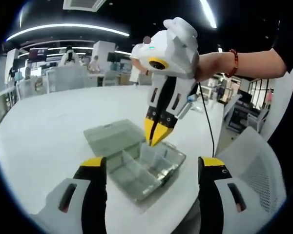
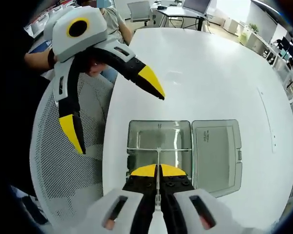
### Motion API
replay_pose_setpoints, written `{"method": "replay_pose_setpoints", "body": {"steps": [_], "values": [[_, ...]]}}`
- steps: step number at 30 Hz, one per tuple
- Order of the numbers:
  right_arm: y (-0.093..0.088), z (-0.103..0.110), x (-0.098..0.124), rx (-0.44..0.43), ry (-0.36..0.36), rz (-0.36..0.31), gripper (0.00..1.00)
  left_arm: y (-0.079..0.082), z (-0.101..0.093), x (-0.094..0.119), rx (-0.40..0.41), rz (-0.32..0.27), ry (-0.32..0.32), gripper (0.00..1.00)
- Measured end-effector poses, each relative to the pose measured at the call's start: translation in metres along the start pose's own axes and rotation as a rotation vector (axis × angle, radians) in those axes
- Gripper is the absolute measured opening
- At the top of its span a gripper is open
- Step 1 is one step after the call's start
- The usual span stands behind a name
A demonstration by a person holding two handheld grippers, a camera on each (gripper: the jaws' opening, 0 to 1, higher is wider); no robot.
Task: Insert the divider into the dual guide fixture by aligning both edges with the guide slots and pushing it downward to the bottom, including one-sided entry, uneven engagement, binding, and posture correction.
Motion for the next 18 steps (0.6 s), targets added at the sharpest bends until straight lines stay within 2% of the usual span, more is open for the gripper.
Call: {"method": "replay_pose_setpoints", "body": {"steps": [18], "values": [[-0.006, -0.0021, 0.0045, -0.023, -0.003, 0.0, 0.0, -0.0015, 0.0012, -0.0007, 0.007, 0.008, -0.005, 0.75]]}}
Point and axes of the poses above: the point that each gripper's makers call its tool centre point, and the gripper's own axes: x roughly backward along the fingers, z roughly to its left, y roughly out of its top, the point moved 3 cm from there along x, roughly backward along the fingers, and after that the axes turned 15 degrees about -y, right-handed, at the moved point
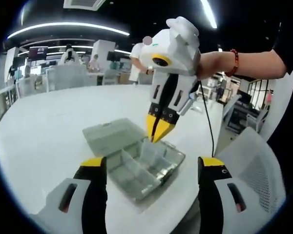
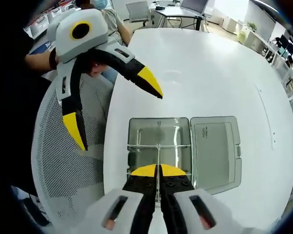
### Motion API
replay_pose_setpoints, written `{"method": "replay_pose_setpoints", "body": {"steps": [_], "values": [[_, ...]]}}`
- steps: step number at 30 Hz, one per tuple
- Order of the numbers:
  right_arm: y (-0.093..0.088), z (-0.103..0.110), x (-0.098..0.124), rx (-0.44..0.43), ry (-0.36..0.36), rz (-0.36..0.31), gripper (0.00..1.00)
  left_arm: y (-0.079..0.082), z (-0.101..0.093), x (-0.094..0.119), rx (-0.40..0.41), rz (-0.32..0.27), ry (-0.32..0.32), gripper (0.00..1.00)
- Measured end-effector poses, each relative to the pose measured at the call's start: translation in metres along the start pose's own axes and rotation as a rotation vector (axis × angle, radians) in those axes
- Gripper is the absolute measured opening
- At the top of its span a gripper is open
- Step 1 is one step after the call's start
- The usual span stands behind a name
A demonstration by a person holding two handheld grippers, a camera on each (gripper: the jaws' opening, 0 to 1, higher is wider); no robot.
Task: Insert the divider into the dual guide fixture by aligning both edges with the guide slots and pushing it downward to the bottom, including one-sided entry, uneven engagement, binding, and posture correction.
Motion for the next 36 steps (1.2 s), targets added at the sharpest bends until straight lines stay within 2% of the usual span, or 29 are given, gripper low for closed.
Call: {"method": "replay_pose_setpoints", "body": {"steps": [28, 36], "values": [[0.001, 0.003, -0.008, 0.021, 0.003, 0.003, 0.0, -0.001, 0.001, -0.001, 0.012, 0.0, -0.002, 0.74], [-0.001, 0.007, -0.019, 0.039, -0.003, 0.013, 0.0, -0.001, 0.001, 0.0, 0.015, -0.002, 0.001, 0.74]]}}
Point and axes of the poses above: the point that each gripper's makers call its tool centre point, and the gripper's own axes: x roughly backward along the fingers, z roughly to its left, y roughly out of its top, the point moved 3 cm from there along x, roughly backward along the fingers, and after that the axes turned 15 degrees about -y, right-handed, at the moved point
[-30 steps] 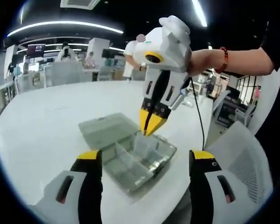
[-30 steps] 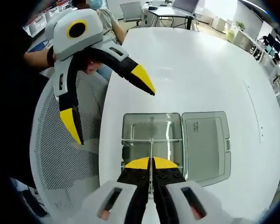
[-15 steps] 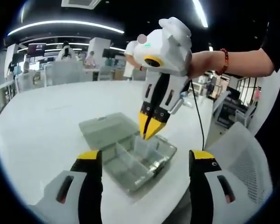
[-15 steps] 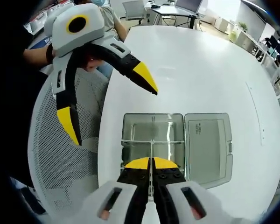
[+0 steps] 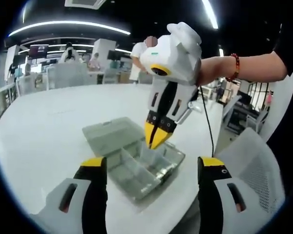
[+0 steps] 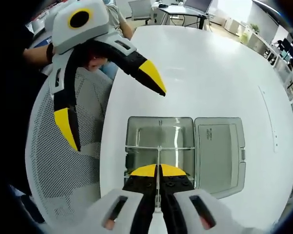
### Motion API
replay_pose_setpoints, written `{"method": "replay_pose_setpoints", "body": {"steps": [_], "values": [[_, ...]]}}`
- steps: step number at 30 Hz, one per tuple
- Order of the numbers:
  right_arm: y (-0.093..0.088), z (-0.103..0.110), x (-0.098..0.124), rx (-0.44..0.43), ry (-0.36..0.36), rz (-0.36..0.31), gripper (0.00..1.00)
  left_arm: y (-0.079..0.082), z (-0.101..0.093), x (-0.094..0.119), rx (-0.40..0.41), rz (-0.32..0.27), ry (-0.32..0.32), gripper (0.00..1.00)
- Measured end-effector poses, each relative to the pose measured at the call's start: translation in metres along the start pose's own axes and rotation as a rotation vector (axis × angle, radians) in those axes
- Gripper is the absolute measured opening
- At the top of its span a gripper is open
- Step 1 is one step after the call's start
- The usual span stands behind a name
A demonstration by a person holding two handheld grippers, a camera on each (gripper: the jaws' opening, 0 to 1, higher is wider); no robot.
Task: Insert the divider into the dual guide fixture by aligning both edges with the guide slots and pushing it downward to the bottom, including one-sided entry, uneven engagement, binding, and posture correction.
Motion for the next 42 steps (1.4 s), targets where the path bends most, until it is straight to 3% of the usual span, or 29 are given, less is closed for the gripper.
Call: {"method": "replay_pose_setpoints", "body": {"steps": [42], "values": [[-0.009, 0.008, -0.033, 0.015, -0.026, 0.035, 0.0, -0.004, 0.001, 0.001, 0.018, 0.012, 0.006, 0.74]]}}
Point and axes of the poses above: the point that each gripper's makers call its tool centre point, and the gripper's own axes: x roughly backward along the fingers, z roughly to its left, y roughly out of its top, the point moved 3 cm from there along x, roughly backward along the fingers, and after that the axes turned 15 degrees about -y, right-handed, at the moved point
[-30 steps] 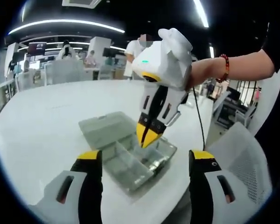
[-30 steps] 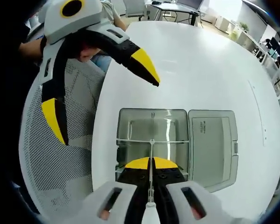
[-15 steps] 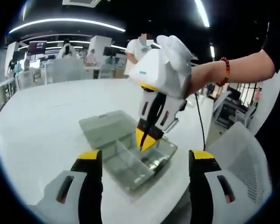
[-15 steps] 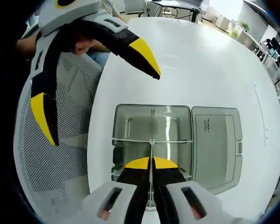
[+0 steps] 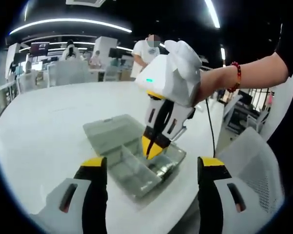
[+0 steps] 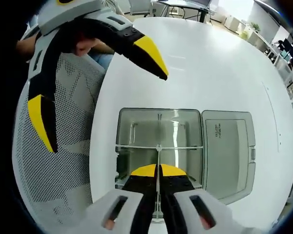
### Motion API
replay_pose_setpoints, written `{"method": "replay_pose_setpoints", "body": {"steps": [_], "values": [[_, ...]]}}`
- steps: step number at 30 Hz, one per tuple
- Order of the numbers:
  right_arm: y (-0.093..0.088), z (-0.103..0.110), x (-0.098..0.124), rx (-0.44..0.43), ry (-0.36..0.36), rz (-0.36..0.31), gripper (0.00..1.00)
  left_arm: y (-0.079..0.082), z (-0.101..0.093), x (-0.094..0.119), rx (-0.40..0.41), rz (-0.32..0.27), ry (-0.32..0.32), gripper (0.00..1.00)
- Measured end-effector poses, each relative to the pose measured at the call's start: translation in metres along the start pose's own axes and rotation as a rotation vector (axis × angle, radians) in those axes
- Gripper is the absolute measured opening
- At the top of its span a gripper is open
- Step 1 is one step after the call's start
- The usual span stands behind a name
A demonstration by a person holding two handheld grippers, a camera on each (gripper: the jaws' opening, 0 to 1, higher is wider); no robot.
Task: Insert the divider into the dual guide fixture by aligning both edges with the guide slots and pushing it downward to the bottom, including one-sided entry, uneven engagement, binding, and posture correction.
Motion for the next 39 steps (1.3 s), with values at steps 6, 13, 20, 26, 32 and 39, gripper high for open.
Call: {"method": "replay_pose_setpoints", "body": {"steps": [6, 13, 20, 26, 32, 39], "values": [[0.0, 0.0, 0.0, -0.005, -0.002, -0.001, 0.0, 0.0, 0.001, 0.0, 0.001, 0.002, 0.002, 0.74], [-0.001, -0.001, -0.001, -0.034, -0.011, -0.009, 0.0, -0.004, 0.002, 0.001, 0.012, 0.023, 0.013, 0.73], [-0.005, 0.002, -0.002, -0.087, -0.034, -0.027, 0.08, -0.004, 0.005, 0.005, 0.033, 0.022, 0.032, 0.72], [-0.005, -0.002, 0.005, -0.143, -0.059, -0.063, 0.1, -0.012, 0.018, 0.014, 0.071, 0.059, 0.061, 0.72], [-0.003, -0.004, 0.007, -0.195, -0.075, -0.091, 0.13, -0.015, 0.032, 0.02, 0.085, 0.065, 0.108, 0.72], [-0.004, -0.003, 0.01, -0.247, -0.089, -0.12, 0.17, -0.022, 0.05, 0.032, 0.123, 0.065, 0.19, 0.72]]}}
Point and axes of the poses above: the point that each gripper's makers call its tool centre point, and the gripper's own axes: x roughly backward along the fingers, z roughly to its left, y roughly out of its top, the point moved 3 cm from there along x, roughly backward along the fingers, and after that the axes turned 15 degrees about -y, right-handed, at the moved point
